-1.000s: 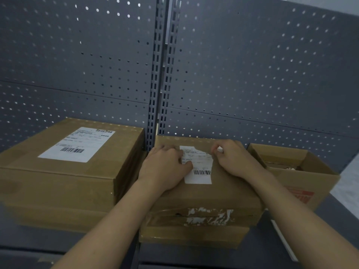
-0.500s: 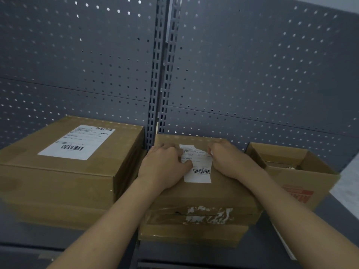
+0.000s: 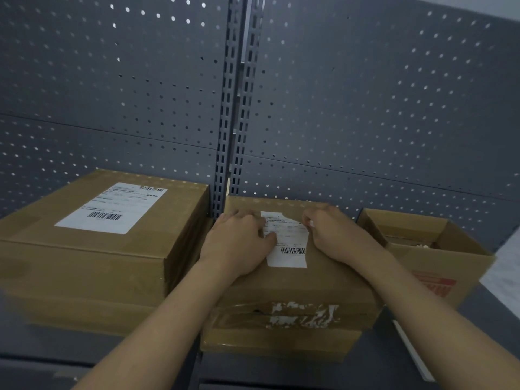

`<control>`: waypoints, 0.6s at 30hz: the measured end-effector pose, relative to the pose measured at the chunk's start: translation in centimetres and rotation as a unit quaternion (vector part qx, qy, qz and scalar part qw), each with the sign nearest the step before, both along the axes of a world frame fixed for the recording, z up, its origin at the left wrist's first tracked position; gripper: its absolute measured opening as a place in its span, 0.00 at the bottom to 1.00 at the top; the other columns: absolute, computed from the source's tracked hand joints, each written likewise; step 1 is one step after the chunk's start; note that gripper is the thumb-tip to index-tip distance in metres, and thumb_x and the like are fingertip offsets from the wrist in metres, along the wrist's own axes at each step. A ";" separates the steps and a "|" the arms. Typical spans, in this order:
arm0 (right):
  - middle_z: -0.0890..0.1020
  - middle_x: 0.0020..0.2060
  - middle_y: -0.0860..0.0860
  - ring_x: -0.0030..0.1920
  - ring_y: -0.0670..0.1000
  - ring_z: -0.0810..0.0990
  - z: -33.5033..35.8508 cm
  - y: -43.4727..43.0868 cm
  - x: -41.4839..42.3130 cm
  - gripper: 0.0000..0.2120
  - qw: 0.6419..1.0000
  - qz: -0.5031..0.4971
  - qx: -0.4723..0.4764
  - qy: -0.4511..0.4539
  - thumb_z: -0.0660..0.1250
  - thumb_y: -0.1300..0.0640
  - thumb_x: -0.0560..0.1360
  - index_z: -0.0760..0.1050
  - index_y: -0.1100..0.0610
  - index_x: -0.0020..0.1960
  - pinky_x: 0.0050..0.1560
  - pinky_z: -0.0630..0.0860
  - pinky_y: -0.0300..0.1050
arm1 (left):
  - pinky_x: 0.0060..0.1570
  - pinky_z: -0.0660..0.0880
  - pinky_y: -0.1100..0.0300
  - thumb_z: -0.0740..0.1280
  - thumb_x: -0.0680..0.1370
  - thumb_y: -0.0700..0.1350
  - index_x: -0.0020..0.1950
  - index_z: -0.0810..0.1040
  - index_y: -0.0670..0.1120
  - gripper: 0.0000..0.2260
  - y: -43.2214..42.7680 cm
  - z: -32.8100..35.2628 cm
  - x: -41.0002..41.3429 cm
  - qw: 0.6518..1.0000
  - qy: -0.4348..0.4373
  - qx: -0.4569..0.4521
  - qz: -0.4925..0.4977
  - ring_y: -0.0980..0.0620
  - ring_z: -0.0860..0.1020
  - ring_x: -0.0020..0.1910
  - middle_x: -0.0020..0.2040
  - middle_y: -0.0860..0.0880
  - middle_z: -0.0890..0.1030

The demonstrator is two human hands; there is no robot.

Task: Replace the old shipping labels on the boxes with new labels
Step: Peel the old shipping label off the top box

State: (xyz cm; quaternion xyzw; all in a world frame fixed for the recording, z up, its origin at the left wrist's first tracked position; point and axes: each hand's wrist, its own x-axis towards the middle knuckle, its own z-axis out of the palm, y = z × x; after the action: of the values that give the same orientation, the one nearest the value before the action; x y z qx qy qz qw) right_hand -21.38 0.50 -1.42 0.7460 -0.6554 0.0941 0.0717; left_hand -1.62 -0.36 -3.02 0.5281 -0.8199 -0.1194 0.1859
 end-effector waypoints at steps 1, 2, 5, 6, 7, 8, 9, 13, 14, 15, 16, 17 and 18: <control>0.74 0.48 0.51 0.49 0.51 0.71 0.0 0.0 0.1 0.09 1.000 0.005 0.001 0.016 0.56 0.67 0.78 0.71 0.57 0.45 0.44 0.64 0.41 | 0.70 0.63 0.52 0.59 0.81 0.58 0.73 0.71 0.52 0.22 0.0 0.0 0.0 1.000 -0.001 -0.001 0.000 0.48 0.65 0.73 0.75 0.52 0.68; 0.73 0.46 0.51 0.49 0.51 0.70 0.0 -0.1 0.2 0.09 1.000 0.011 0.002 0.026 0.56 0.67 0.78 0.69 0.56 0.44 0.44 0.63 0.41 | 0.70 0.63 0.51 0.59 0.81 0.58 0.73 0.71 0.52 0.22 0.0 0.0 0.0 1.000 -0.002 -0.001 0.001 0.48 0.65 0.73 0.75 0.52 0.68; 0.73 0.45 0.50 0.47 0.50 0.70 -0.1 -0.3 0.1 0.08 0.999 0.020 0.008 0.029 0.56 0.68 0.78 0.69 0.56 0.45 0.44 0.64 0.42 | 0.71 0.62 0.52 0.58 0.81 0.57 0.74 0.71 0.52 0.22 0.1 0.1 0.0 1.000 -0.005 0.000 -0.002 0.48 0.64 0.73 0.75 0.51 0.68; 0.74 0.46 0.51 0.47 0.50 0.71 -0.1 -0.4 0.0 0.08 1.000 0.017 0.010 0.022 0.57 0.68 0.77 0.71 0.58 0.45 0.43 0.66 0.43 | 0.71 0.61 0.52 0.58 0.82 0.57 0.74 0.71 0.52 0.22 0.2 0.1 0.0 1.000 -0.005 -0.001 -0.002 0.48 0.64 0.73 0.75 0.51 0.67; 0.75 0.46 0.51 0.48 0.51 0.72 -0.1 -0.5 -0.2 0.09 1.000 0.012 0.012 0.008 0.57 0.68 0.77 0.73 0.57 0.45 0.43 0.68 0.43 | 0.71 0.61 0.52 0.58 0.82 0.57 0.74 0.71 0.52 0.22 0.2 0.2 0.0 1.000 -0.005 -0.001 -0.003 0.48 0.64 0.73 0.75 0.51 0.67; 0.75 0.45 0.51 0.47 0.51 0.73 -0.1 -0.6 -0.4 0.10 1.000 0.007 0.015 -0.015 0.58 0.68 0.77 0.73 0.56 0.44 0.43 0.70 0.42 | 0.71 0.61 0.52 0.58 0.82 0.57 0.74 0.71 0.52 0.22 0.2 0.2 0.0 1.000 -0.002 0.001 -0.003 0.48 0.64 0.73 0.75 0.51 0.67; 0.74 0.44 0.49 0.46 0.50 0.73 -0.1 -0.6 -0.6 0.11 0.999 0.003 0.013 -0.042 0.58 0.68 0.76 0.72 0.54 0.42 0.41 0.69 0.40 | 0.71 0.61 0.52 0.58 0.82 0.57 0.74 0.71 0.52 0.21 0.2 0.2 0.0 1.000 0.000 0.003 -0.003 0.48 0.64 0.73 0.75 0.51 0.68; 0.71 0.40 0.46 0.41 0.46 0.70 -0.2 -0.3 -1.0 0.14 0.996 -0.018 -0.013 -0.089 0.57 0.68 0.78 0.69 0.52 0.39 0.36 0.64 0.35 | 0.70 0.62 0.52 0.58 0.82 0.57 0.73 0.72 0.52 0.21 0.1 0.1 0.1 1.000 0.001 -0.001 -0.003 0.48 0.65 0.72 0.74 0.52 0.69; 0.71 0.40 0.46 0.42 0.47 0.70 -0.2 -0.3 -1.0 0.15 0.996 -0.018 -0.012 -0.082 0.57 0.68 0.78 0.68 0.51 0.39 0.36 0.63 0.35 | 0.70 0.62 0.52 0.58 0.82 0.57 0.73 0.72 0.52 0.21 0.1 0.1 0.0 1.000 0.000 -0.001 -0.003 0.48 0.65 0.72 0.74 0.52 0.69; 0.70 0.40 0.46 0.42 0.47 0.70 -0.3 -0.4 -1.0 0.16 0.997 -0.015 -0.008 -0.073 0.58 0.68 0.77 0.67 0.49 0.37 0.36 0.63 0.35 | 0.70 0.62 0.52 0.58 0.82 0.57 0.73 0.72 0.52 0.21 0.1 0.1 0.0 1.000 0.000 0.000 -0.002 0.48 0.65 0.72 0.74 0.51 0.69; 0.70 0.41 0.46 0.42 0.48 0.70 -0.4 -0.4 -0.9 0.17 0.998 -0.011 -0.005 -0.065 0.58 0.68 0.77 0.66 0.49 0.37 0.36 0.62 0.35 | 0.70 0.62 0.52 0.58 0.82 0.57 0.73 0.72 0.52 0.21 0.1 0.1 0.0 1.000 0.000 0.001 -0.001 0.48 0.65 0.72 0.74 0.51 0.69; 0.71 0.42 0.47 0.43 0.48 0.70 -0.4 -0.4 -0.8 0.16 0.998 -0.008 -0.003 -0.057 0.58 0.68 0.77 0.67 0.49 0.38 0.36 0.62 0.35 | 0.70 0.62 0.52 0.58 0.82 0.57 0.73 0.72 0.52 0.21 0.1 0.1 0.0 1.000 0.001 0.002 -0.001 0.48 0.65 0.72 0.74 0.52 0.68; 0.71 0.43 0.48 0.43 0.48 0.71 -0.4 -0.4 -0.7 0.14 0.999 -0.004 -0.004 -0.046 0.58 0.68 0.77 0.69 0.51 0.40 0.36 0.63 0.35 | 0.70 0.62 0.52 0.58 0.82 0.57 0.73 0.72 0.52 0.21 0.1 0.1 0.0 1.000 0.001 0.002 0.000 0.48 0.65 0.73 0.75 0.52 0.68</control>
State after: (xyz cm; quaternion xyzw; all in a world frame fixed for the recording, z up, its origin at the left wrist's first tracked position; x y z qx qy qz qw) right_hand -22.08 0.10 -1.79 0.7380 -0.6605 0.1305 0.0452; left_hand -1.61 -0.30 -2.93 0.5281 -0.8197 -0.1218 0.1857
